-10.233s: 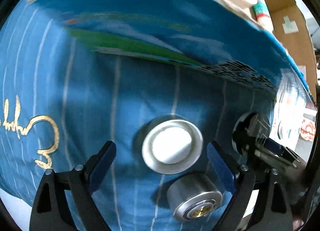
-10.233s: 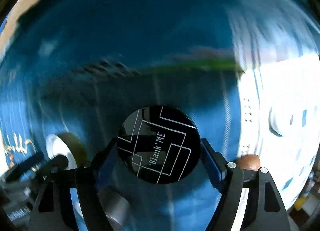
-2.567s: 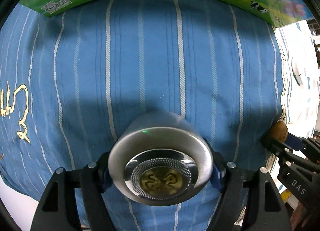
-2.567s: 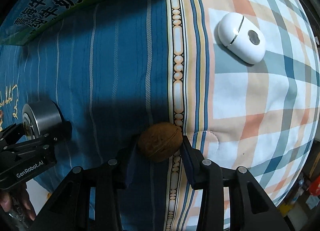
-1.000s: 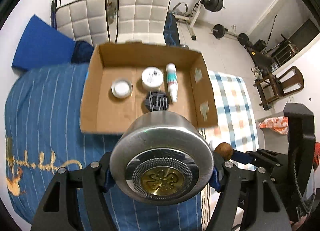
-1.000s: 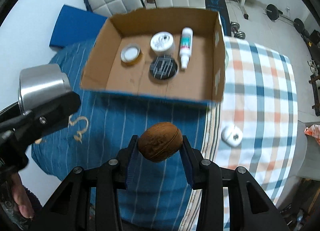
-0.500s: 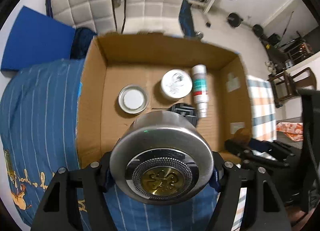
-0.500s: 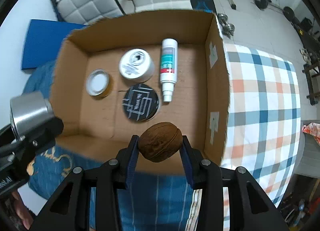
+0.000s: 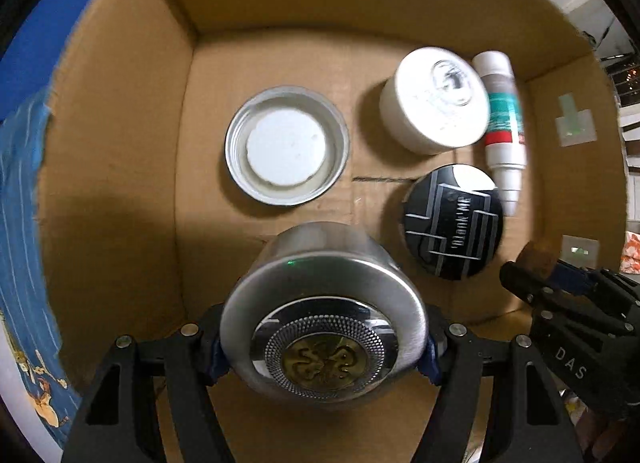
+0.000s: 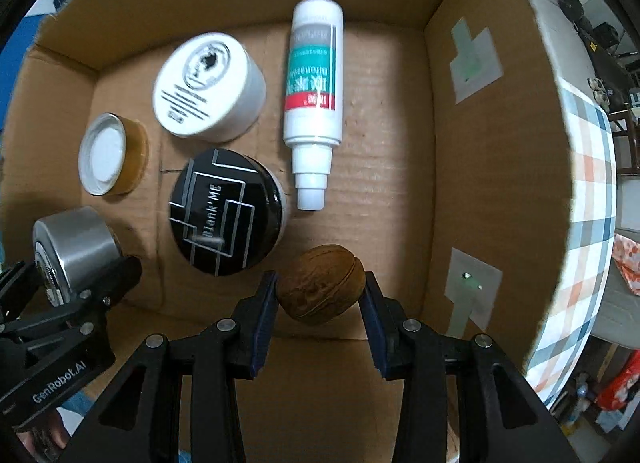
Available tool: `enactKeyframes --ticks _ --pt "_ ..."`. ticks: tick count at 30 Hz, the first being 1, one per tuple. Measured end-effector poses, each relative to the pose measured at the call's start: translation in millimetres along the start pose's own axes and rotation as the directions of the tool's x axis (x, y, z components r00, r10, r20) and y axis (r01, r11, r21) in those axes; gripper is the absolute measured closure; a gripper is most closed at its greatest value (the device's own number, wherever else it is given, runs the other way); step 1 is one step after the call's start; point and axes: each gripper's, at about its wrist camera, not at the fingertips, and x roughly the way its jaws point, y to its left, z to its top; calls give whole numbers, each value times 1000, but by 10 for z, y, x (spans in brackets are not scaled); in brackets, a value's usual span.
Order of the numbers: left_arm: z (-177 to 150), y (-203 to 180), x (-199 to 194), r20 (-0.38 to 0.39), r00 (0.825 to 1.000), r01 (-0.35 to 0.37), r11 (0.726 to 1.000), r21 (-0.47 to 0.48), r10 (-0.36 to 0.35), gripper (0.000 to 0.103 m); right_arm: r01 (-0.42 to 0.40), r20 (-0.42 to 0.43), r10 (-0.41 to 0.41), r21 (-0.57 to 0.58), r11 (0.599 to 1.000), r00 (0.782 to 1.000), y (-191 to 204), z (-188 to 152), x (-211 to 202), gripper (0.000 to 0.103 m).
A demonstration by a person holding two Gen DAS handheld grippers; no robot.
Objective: Organize rigid objects
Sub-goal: 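Lower the silver tin and walnut into the box and open both tools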
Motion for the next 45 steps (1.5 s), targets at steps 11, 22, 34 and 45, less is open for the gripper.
enactKeyframes --ticks 11,22,34,45 --pt "36 44 180 -44 999 4 1000 2 -4 34 20 -85 -20 9 1000 996 -51 52 309 60" --pt "161 91 218 -87 996 25 1000 -12 -26 31 21 -120 -18 25 999 993 -145 115 379 59" --pt "78 24 -248 20 1000 20 1000 -5 -20 15 -5 -80 5 8 1000 997 -42 62 76 29" --pt "-191 10 -819 180 984 -19 1000 -8 20 7 19 68 -18 -18 1000 998 -52 -142 -443 0"
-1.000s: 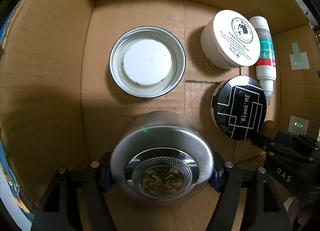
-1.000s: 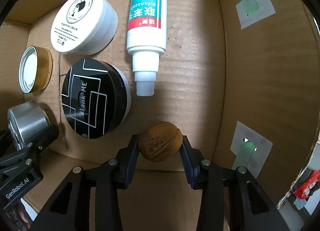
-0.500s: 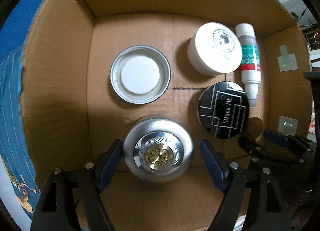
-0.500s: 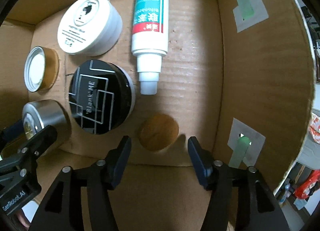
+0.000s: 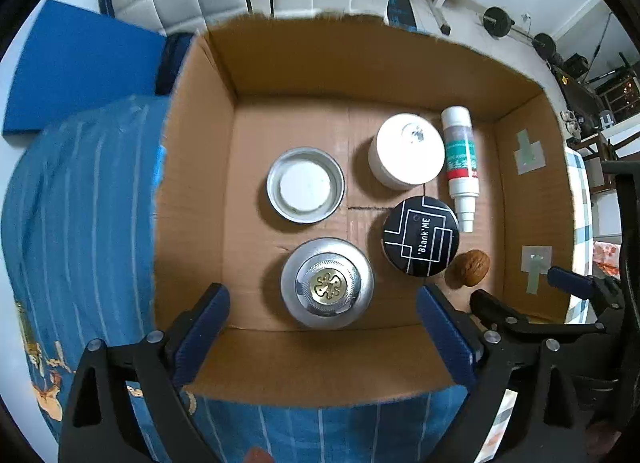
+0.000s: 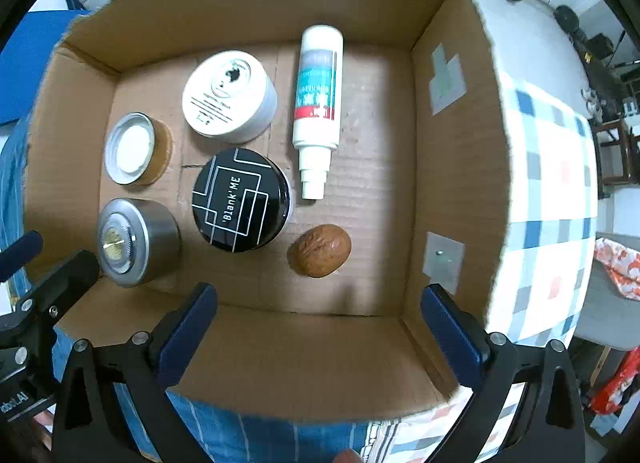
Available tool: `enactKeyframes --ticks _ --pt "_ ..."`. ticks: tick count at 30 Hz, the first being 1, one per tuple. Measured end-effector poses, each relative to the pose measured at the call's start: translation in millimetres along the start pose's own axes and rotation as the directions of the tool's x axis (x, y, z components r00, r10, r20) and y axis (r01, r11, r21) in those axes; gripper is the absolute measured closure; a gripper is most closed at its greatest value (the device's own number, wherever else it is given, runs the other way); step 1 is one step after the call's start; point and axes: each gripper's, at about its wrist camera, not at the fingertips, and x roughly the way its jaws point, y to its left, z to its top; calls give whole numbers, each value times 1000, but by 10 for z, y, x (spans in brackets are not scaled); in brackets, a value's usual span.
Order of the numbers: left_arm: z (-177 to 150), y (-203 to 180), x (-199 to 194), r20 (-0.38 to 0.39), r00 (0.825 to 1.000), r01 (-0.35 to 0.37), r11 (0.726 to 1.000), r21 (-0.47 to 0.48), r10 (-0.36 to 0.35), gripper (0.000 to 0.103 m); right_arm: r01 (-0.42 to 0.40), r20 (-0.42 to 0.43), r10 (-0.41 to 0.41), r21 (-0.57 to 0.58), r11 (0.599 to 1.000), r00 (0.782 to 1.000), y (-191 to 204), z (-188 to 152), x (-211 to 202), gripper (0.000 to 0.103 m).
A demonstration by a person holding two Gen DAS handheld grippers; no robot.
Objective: Organize rigid objects
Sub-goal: 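Lower the silver tin and walnut into the box and open both tools, then grasp the white oval case on the plaid sheet with right tool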
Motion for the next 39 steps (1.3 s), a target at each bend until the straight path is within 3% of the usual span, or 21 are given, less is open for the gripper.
enactKeyframes --ticks 8,13,20,24,33,39 --pt "-179 -14 -520 123 992 -10 1000 -2 10 7 -33 96 35 -19 999 995 8 -231 -546 0" --pt "-350 -166 -925 212 977 3 1000 18 -7 7 -64 172 72 -48 997 983 -2 -478 -952 0" --pt "-612 -372 -1278 271 962 14 999 44 -26 7 -93 230 100 -39 995 968 -191 -854 -1223 0" --pt "-789 -463 -1176 238 971 16 999 39 -24 7 -71 200 67 13 997 977 -501 -1082 -1052 0" --pt "-1091 -726 -212 42 999 26 999 30 -27 7 -72 22 69 201 977 997 -1302 -1253 3 1" --pt "-1124 -897 227 -24 1000 16 999 39 -15 7 -43 -68 64 273 961 996 -1510 -1165 611 22"
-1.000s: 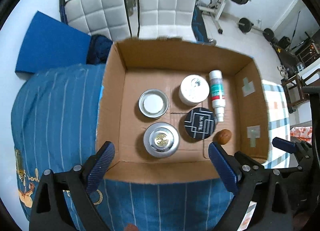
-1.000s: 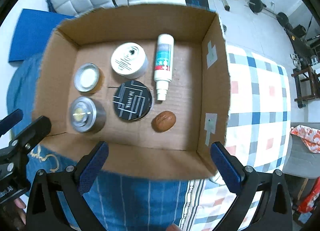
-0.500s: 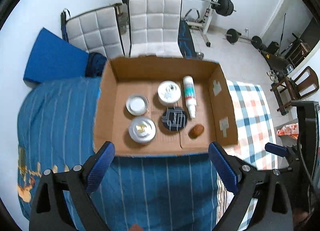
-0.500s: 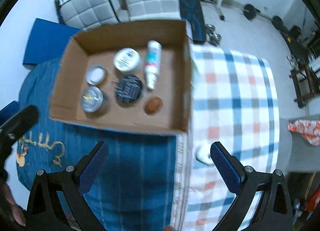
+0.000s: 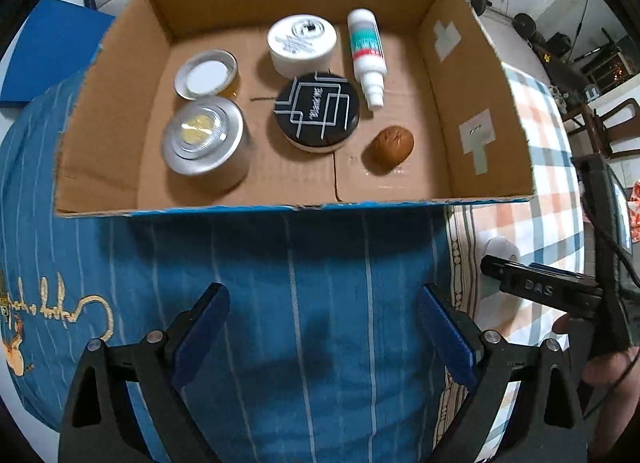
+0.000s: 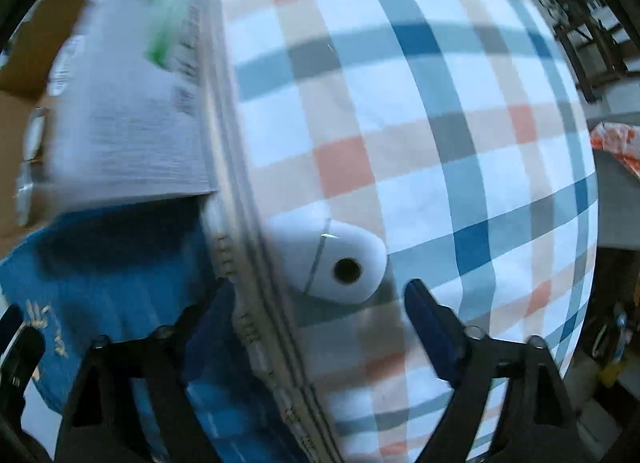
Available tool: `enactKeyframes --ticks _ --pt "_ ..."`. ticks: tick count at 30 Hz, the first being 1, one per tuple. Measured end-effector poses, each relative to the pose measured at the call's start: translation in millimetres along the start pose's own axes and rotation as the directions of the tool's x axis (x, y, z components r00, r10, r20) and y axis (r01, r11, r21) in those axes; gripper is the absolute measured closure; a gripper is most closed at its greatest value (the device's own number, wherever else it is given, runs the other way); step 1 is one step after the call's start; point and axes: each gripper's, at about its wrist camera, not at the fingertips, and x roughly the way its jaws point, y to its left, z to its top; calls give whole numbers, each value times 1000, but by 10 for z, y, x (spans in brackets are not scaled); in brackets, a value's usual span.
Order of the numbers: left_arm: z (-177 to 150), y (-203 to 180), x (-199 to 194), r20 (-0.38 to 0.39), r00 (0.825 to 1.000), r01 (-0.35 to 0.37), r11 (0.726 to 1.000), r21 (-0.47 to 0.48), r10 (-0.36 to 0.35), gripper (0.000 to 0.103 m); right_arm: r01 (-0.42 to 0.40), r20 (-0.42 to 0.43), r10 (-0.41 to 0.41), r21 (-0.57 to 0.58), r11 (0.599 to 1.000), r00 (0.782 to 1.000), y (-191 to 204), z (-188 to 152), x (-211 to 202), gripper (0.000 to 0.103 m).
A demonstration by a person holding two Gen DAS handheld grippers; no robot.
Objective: Organize rigid objects
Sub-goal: 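Grasp the white oval case on the plaid sheet with right tool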
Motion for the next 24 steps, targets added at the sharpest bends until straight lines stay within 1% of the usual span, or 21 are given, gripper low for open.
enactKeyframes --ticks 2,4,6,10,13,17,19,24 --pt "10 -16 34 1 1000 -18 1000 0 18 7 7 -26 -6 12 1000 1000 -24 25 142 37" --pt "16 -23 52 2 1000 -22 1000 -6 22 7 20 -35 -20 9 1000 999 -21 18 224 42" --pt "28 -18 55 2 1000 -23 1000 -8 23 7 28 -18 -27 11 1000 999 -20 -1 234 44" --pt "63 7 -1 35 998 -49 999 -11 49 7 41 1 -41 0 999 999 23 -86 223 45" --pt "96 34 -41 45 998 -52 998 -17 53 7 51 4 -51 -21 998 999 98 -161 219 45" --pt "119 55 -141 67 996 -59 998 -12 60 7 23 14 -22 -38 999 1000 167 -313 114 45" --pt "112 63 -244 88 994 -70 998 -3 70 7 6 35 -4 -55 998 999 217 -392 -21 45" --pt "145 111 -540 143 988 -67 998 6 65 7 -61 103 72 -101 993 992 364 -618 -498 45"
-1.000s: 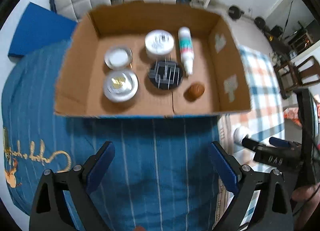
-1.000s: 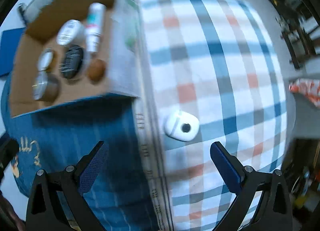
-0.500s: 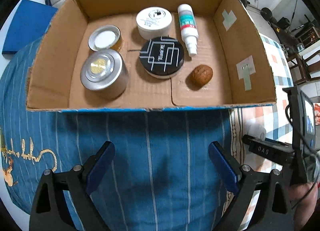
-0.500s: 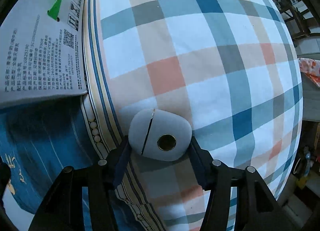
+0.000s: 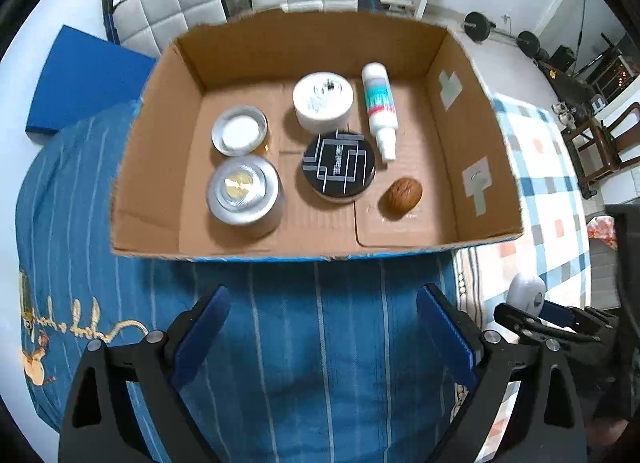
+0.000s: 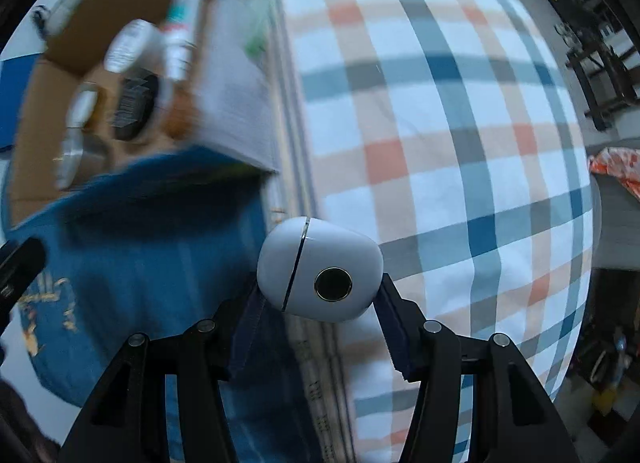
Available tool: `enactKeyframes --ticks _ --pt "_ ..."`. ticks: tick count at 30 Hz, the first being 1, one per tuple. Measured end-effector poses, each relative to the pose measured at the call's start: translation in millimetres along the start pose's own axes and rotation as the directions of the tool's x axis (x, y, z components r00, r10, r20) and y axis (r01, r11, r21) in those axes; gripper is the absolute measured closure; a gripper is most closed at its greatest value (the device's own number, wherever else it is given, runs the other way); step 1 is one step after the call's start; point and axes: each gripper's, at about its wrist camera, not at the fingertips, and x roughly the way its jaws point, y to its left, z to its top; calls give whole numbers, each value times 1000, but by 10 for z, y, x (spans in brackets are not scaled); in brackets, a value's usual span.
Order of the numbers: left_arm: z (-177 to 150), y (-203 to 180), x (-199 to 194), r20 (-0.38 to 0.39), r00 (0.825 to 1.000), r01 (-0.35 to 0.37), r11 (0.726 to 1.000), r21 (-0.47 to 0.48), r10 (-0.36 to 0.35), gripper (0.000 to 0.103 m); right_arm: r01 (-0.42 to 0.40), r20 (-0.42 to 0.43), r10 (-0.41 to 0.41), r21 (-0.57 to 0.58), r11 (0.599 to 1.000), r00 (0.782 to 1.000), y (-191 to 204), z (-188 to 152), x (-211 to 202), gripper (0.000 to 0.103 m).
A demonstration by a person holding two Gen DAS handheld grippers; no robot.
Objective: Organize rigid objects
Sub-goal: 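Grasp the white oval case on the plaid sheet with right tool, then place the white case into the box beside the walnut and release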
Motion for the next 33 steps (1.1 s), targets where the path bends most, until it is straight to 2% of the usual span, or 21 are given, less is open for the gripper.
enactKeyframes --ticks 4,10,15,19,23,28,33 --pt "98 79 -253 42 999 6 1000 4 -6 7 -53 65 54 -29 998 996 182 -31 -415 45" --pt "322 296 -491 77 997 29 999 -14 -28 7 -124 145 136 -90 988 980 458 245 -960 45" --pt "551 500 -422 63 997 47 998 -50 -44 7 -149 176 173 -142 979 969 741 596 -1174 45" --pt "680 652 -209 24 999 46 996 -79 -44 7 -165 150 188 -152 975 971 914 800 -1048 45" --pt "750 735 100 -16 1000 21 995 -93 -22 7 -169 102 186 -156 973 977 1079 990 -753 45" --pt "825 793 581 -95 995 12 994 -107 -22 7 -157 8 160 -143 977 987 1208 1136 -209 45" --pt "819 761 845 -137 990 23 995 -97 -36 7 -116 -74 105 -154 981 992 1291 1180 205 45"
